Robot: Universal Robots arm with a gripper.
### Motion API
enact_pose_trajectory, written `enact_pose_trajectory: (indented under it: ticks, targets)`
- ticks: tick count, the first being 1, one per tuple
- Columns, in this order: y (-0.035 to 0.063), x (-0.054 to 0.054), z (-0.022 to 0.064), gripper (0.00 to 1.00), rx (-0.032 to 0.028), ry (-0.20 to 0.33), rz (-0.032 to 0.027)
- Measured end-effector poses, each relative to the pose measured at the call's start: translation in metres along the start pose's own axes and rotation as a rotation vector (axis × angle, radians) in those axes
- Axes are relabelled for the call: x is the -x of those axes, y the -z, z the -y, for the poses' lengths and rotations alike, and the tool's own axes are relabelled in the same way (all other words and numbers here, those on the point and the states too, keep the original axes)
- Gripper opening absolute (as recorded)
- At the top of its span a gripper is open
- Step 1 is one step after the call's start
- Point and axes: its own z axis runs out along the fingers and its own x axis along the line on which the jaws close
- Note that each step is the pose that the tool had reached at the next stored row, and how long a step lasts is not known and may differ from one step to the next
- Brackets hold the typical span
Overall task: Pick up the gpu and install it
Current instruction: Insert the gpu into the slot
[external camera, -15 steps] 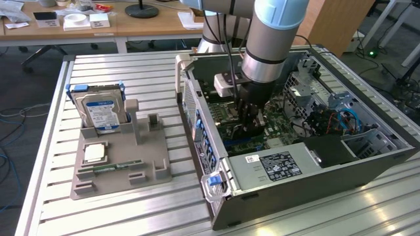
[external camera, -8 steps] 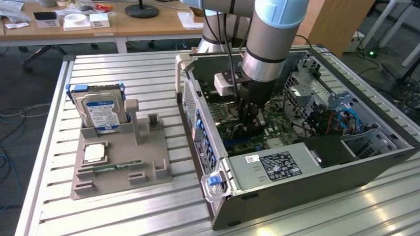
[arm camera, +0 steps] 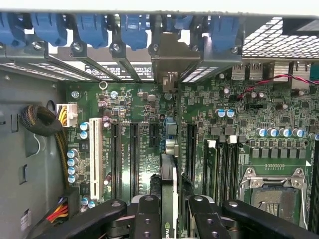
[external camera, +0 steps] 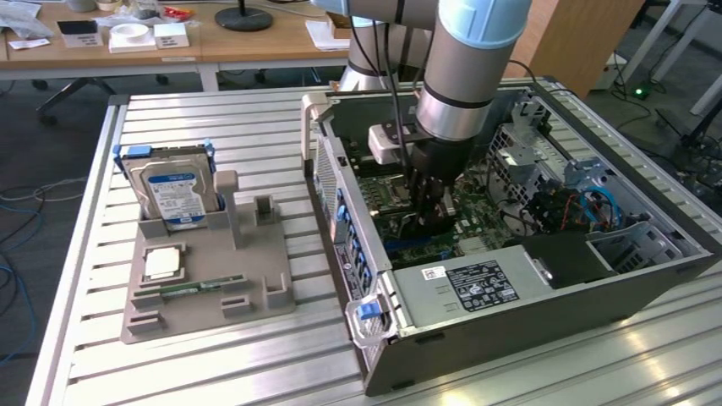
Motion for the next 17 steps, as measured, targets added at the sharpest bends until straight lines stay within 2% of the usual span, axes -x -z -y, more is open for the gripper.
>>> enact_pose_trajectory:
  ticks: [6, 17]
  targets:
    - [0.0001, -0.0004, 0.0000, 0.26, -0.0001, -0.016, -0.0041]
    - [-0.0023, -0.0004, -0.0001, 0.26, -0.0003, -0.018, -0.0038]
